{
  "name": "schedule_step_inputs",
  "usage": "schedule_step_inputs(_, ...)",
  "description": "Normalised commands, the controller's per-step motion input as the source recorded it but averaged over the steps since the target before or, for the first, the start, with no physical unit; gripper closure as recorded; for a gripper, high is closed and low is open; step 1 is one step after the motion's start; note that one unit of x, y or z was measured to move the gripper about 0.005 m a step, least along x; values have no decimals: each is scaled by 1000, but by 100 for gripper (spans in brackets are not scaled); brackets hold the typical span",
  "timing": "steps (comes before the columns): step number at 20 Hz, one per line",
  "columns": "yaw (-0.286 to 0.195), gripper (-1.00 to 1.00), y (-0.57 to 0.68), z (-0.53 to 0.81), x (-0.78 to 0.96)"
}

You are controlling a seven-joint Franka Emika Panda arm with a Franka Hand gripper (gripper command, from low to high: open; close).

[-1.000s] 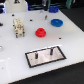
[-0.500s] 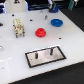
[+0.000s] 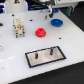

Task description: Insert the blue gear onto the right peg, followed by the red gear

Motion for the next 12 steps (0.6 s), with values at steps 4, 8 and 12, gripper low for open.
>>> schedule_step_inputs(4,0,-100,130,-508,-258)
schedule_step_inputs(8,0,-100,243,-467,-264)
schedule_step_inputs(12,0,-100,249,-408,-272)
